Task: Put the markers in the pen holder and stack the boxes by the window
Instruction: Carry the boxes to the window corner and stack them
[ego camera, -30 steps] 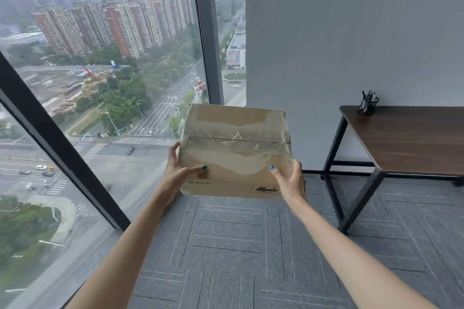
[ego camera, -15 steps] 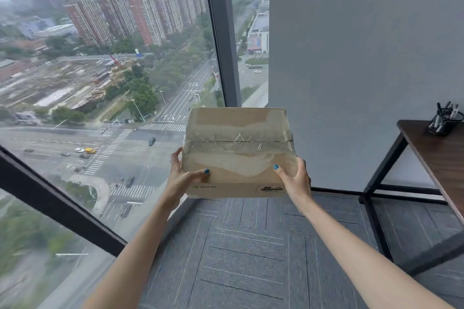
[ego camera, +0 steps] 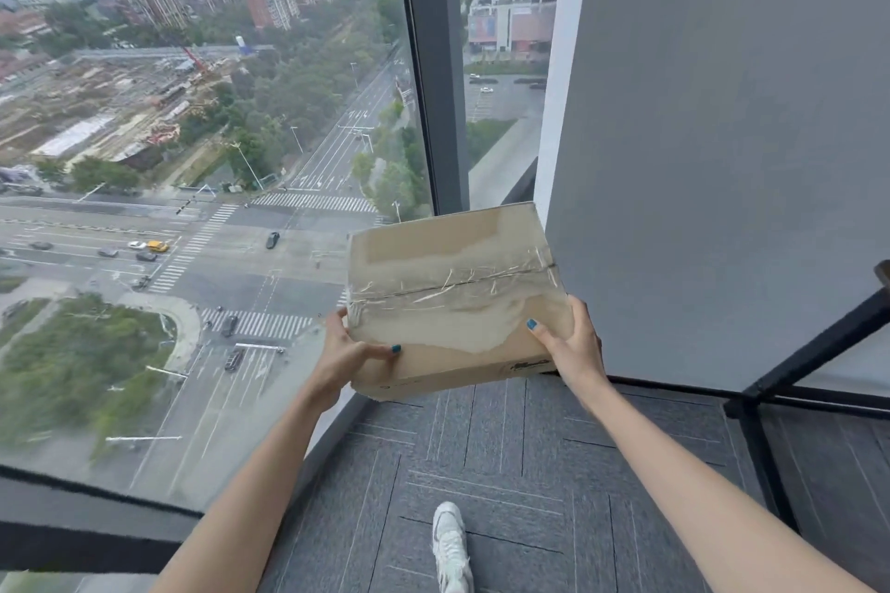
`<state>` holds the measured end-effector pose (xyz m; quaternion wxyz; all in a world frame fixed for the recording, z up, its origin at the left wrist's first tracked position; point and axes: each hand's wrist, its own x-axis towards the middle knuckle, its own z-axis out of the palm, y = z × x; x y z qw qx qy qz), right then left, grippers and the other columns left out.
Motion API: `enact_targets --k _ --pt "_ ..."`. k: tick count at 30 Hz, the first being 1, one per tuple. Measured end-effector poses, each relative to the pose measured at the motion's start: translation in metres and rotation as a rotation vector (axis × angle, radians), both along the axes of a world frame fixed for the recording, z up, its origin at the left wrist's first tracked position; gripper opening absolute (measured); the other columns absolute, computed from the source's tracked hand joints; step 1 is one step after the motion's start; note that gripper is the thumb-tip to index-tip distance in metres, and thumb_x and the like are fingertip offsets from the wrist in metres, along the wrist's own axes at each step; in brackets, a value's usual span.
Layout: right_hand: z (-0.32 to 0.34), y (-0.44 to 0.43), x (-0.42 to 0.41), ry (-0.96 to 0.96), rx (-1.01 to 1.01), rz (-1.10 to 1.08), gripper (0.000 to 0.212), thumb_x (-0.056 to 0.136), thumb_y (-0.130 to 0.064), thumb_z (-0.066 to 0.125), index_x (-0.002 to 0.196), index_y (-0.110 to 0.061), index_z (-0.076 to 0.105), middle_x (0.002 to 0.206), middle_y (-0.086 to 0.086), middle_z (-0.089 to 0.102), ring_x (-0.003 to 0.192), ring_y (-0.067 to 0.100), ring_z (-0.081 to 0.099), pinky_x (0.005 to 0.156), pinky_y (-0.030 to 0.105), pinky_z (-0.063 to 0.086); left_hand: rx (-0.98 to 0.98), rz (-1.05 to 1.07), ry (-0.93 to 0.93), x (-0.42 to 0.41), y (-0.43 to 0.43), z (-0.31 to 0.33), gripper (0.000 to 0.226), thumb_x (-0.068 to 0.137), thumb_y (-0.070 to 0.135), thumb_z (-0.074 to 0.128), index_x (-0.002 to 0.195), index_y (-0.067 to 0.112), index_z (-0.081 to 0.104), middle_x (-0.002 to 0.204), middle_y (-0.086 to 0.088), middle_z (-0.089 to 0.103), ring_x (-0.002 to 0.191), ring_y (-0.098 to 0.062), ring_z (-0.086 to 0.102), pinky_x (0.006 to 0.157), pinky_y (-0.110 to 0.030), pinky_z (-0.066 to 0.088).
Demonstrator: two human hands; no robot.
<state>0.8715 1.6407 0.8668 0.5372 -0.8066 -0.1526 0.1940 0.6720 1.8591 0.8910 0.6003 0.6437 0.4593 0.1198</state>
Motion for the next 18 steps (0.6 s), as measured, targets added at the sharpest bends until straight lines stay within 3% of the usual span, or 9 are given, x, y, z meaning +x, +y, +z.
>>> enact_targets --k 2,4,7,12,15,18 --pt "-0.017 0.034 0.021 0.018 -0.020 -0.008 0.065 0.083 -0.031 0.072 0.138 -0.020 0.038 0.140 0.000 0.048 0.129 0.024 0.043 0.096 0.031 0.034 -0.022 -0.008 0.024 0.022 0.034 -0.022 0.097 0.060 0.006 0.086 0.135 0.017 0.026 0.120 -0.012 0.056 0.094 -0.020 0.061 0.068 -0.033 0.050" --pt "-0.032 0.065 0.041 0.039 -0.036 -0.008 0.065 0.083 -0.029 0.072 0.138 -0.020 0.038 0.140 0.000 0.048 0.130 0.023 0.042 0.096 0.029 0.033 -0.034 -0.011 0.041 0.041 0.064 -0.043 0.085 0.068 0.002 0.082 0.132 0.015 0.027 0.111 -0.007 0.056 0.088 -0.013 0.058 0.065 -0.029 0.047" --pt "-0.056 0.103 0.065 0.073 -0.068 0.005 0.066 0.082 -0.026 0.073 0.138 -0.020 0.039 0.137 0.000 0.049 0.128 0.020 0.042 0.096 0.027 0.033 -0.064 -0.021 0.068 0.060 0.098 -0.075 0.075 0.070 0.001 0.081 0.121 0.018 0.028 0.103 -0.003 0.055 0.087 -0.013 0.058 0.070 -0.031 0.049" --pt "-0.112 0.144 0.100 0.120 -0.121 0.015 0.067 0.077 -0.022 0.078 0.134 -0.022 0.044 0.133 0.003 0.053 0.124 0.023 0.048 0.104 0.039 0.040 -0.160 -0.014 0.101 0.079 0.129 -0.145 0.094 0.050 0.021 0.090 0.120 0.023 0.027 0.118 -0.009 0.056 0.105 -0.024 0.060 0.092 -0.048 0.050" --pt "-0.152 0.159 0.119 0.133 -0.172 0.016 0.068 0.078 -0.018 0.076 0.137 -0.021 0.043 0.136 0.008 0.045 0.126 0.023 0.043 0.103 0.031 0.034 -0.212 0.018 0.112 0.087 0.137 -0.193 0.092 0.045 0.026 0.091 0.115 0.025 0.031 0.121 -0.009 0.058 0.107 -0.026 0.064 0.088 -0.055 0.053" --pt "-0.202 0.171 0.138 0.135 -0.223 0.063 0.068 0.080 -0.015 0.074 0.139 -0.021 0.042 0.132 0.011 0.044 0.125 0.024 0.043 0.099 0.027 0.032 -0.241 0.033 0.155 0.096 0.141 -0.240 0.080 0.055 0.022 0.088 0.112 0.023 0.031 0.117 -0.006 0.060 0.102 -0.025 0.066 0.078 -0.054 0.057"
